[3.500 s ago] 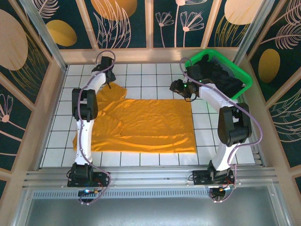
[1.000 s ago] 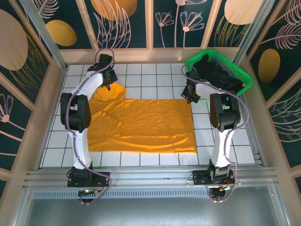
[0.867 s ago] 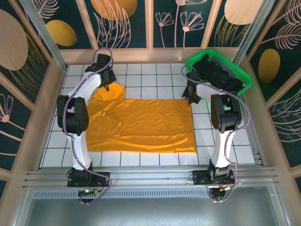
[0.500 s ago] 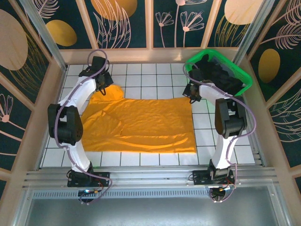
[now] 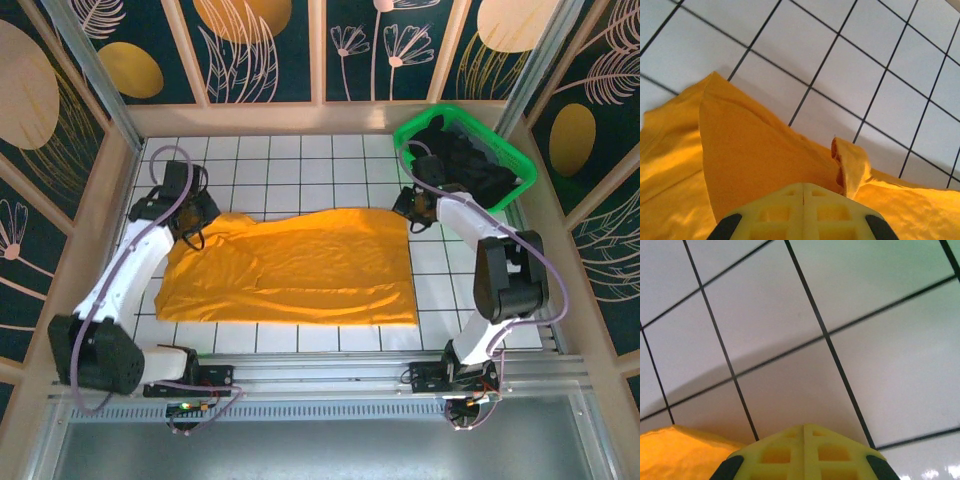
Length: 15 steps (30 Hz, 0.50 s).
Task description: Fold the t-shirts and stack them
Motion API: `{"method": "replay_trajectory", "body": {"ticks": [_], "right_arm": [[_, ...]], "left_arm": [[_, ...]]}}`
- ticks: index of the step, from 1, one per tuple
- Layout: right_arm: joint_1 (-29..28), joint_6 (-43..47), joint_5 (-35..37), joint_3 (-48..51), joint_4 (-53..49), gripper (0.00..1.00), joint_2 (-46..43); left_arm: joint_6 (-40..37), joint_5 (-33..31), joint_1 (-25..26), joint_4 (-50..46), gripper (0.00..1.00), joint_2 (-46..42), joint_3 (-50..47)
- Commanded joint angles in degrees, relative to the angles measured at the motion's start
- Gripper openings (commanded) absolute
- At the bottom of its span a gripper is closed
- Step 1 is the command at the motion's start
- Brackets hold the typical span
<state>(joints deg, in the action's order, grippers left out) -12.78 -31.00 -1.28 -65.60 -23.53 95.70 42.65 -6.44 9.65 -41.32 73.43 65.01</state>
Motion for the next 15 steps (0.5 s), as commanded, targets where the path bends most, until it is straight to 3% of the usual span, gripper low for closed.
{"method": "replay_trajectory", "body": {"ticks": [1,8,15], "right_arm": [[-0.78,-2.03,-1.43,4.03,-2.42,0.00,-4.76],[-1.11,-3.76,-2.19,11.93,-4.93,0.00,-9.78],[-1.11,-4.83,-0.44,16.76,-7.75,0.00,-13.23]], "left_arm": [[4.28,-1.03,-0.24,-5.57,0.00,-6.27,-3.66],[8.71,-2.02,-0.25,-12.64,0.00,-16.96,-12.61],[12.21,-3.70,-0.29,-16.33,0.00,-22.28,-18.74]]}}
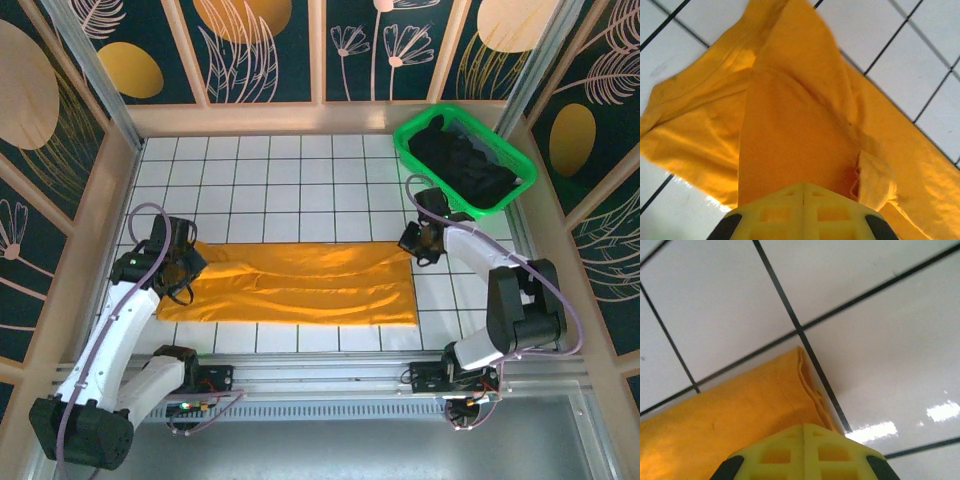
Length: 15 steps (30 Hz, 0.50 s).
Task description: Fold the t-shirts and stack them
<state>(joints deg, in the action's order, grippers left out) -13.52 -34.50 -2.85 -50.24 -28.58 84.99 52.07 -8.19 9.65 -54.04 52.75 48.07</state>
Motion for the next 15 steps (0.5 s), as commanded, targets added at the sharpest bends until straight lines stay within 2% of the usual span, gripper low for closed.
{"method": "replay_trajectory", "body": {"ticks": [1,6,15], "right_arm": [[-0.44,-1.44,1.02,1.83,-2.70,0.00,-2.86],[-0.58,-1.89,0.98,3.17,-3.50,0.00,-3.80],[-1.20,-1.80,2.30,3.64,-6.22,0.00,-6.73]], "left_arm": [[3.22,-2.14,-0.25,-3.62,0.00,-2.19,-2.75],[5.55,-3.58,-0.27,-3.43,0.00,-3.87,-5.69],[6.95,-13.59,-0.21,-7.62,0.00,-4.76,-1.27]]}}
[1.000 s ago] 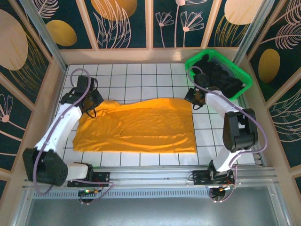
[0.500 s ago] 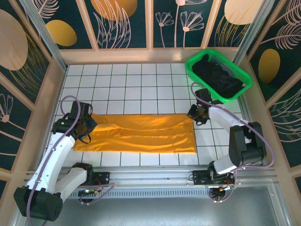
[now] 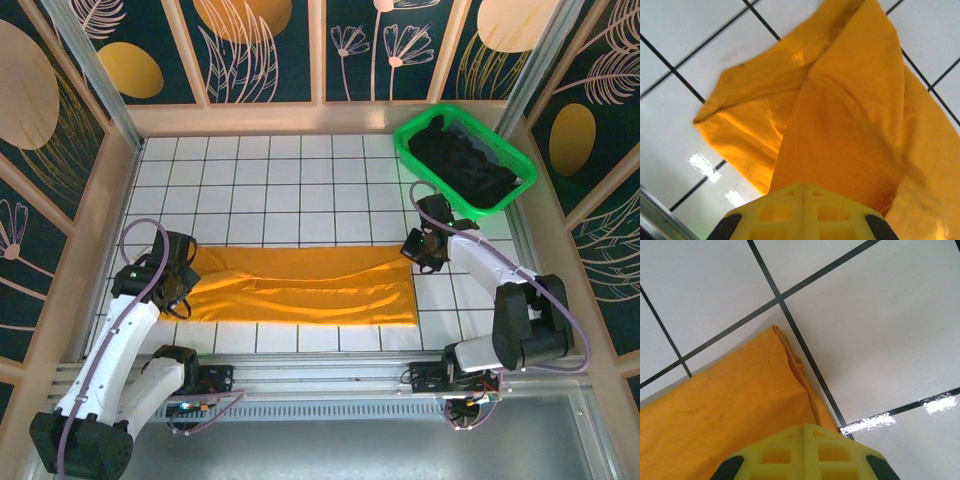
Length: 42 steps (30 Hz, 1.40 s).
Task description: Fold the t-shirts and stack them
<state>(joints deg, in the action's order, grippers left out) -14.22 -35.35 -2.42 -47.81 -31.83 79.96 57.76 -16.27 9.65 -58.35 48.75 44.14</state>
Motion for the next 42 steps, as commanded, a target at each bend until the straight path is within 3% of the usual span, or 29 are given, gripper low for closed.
{"method": "replay_trajectory", "body": {"ticks": [1,13,25,33,42], "right_arm": [[-0.68,-0.95,1.95,1.56,-3.14,0.00,-1.86],[-1.87,-0.81,0.42,3.25,-5.39,0.00,-0.86],[-1.72,-0.64,-1.30,4.22,-8.34,0.25,-2.05],[-1.76,-0.86,-1.10,1.85,-6.22,0.25,-1.76],[-1.82,-0.20,-0.48,-2.25,-3.35,0.25,2.91]], "left_arm": [[1.29,-6.30,-0.25,-3.72,0.00,-0.84,2.94],[2.71,-3.29,-0.25,-1.57,0.00,-1.83,-3.40],[3.81,-0.73,-0.25,2.20,0.00,-0.20,-7.15],[6.14,1.33,-0.24,-0.14,0.00,-0.68,-6.17],[10.90,8.07,0.00,-3.73,0.00,-0.87,-3.91]]}}
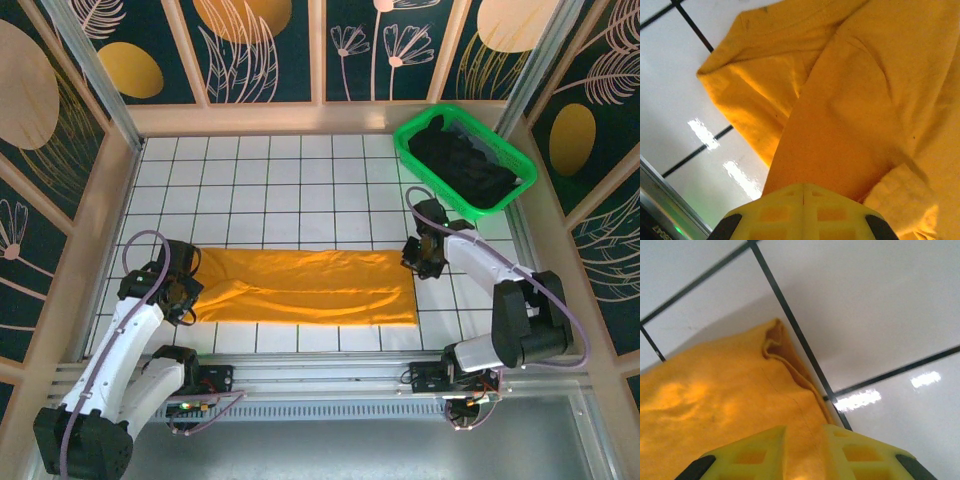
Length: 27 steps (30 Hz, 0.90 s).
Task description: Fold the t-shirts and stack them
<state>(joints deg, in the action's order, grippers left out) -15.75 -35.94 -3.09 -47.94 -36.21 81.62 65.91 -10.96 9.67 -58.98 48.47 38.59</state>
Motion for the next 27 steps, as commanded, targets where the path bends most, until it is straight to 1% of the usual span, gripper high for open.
{"method": "replay_trajectory", "body": {"ticks": [1,6,9,11,13,14,18,20,22,23,25,27], "right_arm": [[-0.29,0.37,0.19,-2.41,1.37,0.25,1.57],[-0.36,0.08,-0.07,-2.52,2.47,0.24,2.53],[-0.47,-0.06,-0.12,-2.20,3.04,0.24,2.61],[-0.59,-0.16,-0.16,-2.08,3.16,0.24,2.72],[-0.65,-0.18,-0.07,-2.08,3.03,0.24,2.67],[-0.66,-0.14,0.02,-2.02,3.01,0.24,2.67],[-0.70,-0.09,0.10,-1.72,3.16,0.24,2.92],[-0.75,0.00,0.04,-1.68,3.24,0.24,3.45],[-0.85,0.08,0.10,-1.72,3.42,0.24,3.97],[-0.85,0.08,0.03,-1.72,3.64,0.24,4.30],[-0.86,0.00,-0.32,-1.71,4.19,0.24,4.72],[-0.86,-0.26,-0.89,-1.95,4.79,0.24,5.17]], "left_arm": [[3.07,3.02,0.00,-3.31,0.00,-0.81,1.81],[2.48,4.97,1.72,-1.39,0.00,0.05,1.08],[0.20,9.40,3.41,3.92,0.00,2.34,-2.51],[-0.88,10.49,4.73,7.01,0.00,3.89,-4.53],[-2.50,10.97,4.88,8.85,0.00,5.49,-5.41],[-3.86,12.15,4.87,12.18,0.00,6.32,-5.69],[-7.69,18.73,5.65,19.12,0.00,11.43,-5.94],[-8.87,21.16,6.63,21.31,0.00,14.37,-6.13],[-9.54,21.90,7.26,22.11,0.00,16.35,-6.16],[-9.92,21.77,7.29,22.23,0.04,16.92,-5.94],[-10.49,20.55,7.30,21.46,0.41,16.92,-4.16],[-11.18,17.39,7.28,19.51,0.70,15.87,-0.11]]}}
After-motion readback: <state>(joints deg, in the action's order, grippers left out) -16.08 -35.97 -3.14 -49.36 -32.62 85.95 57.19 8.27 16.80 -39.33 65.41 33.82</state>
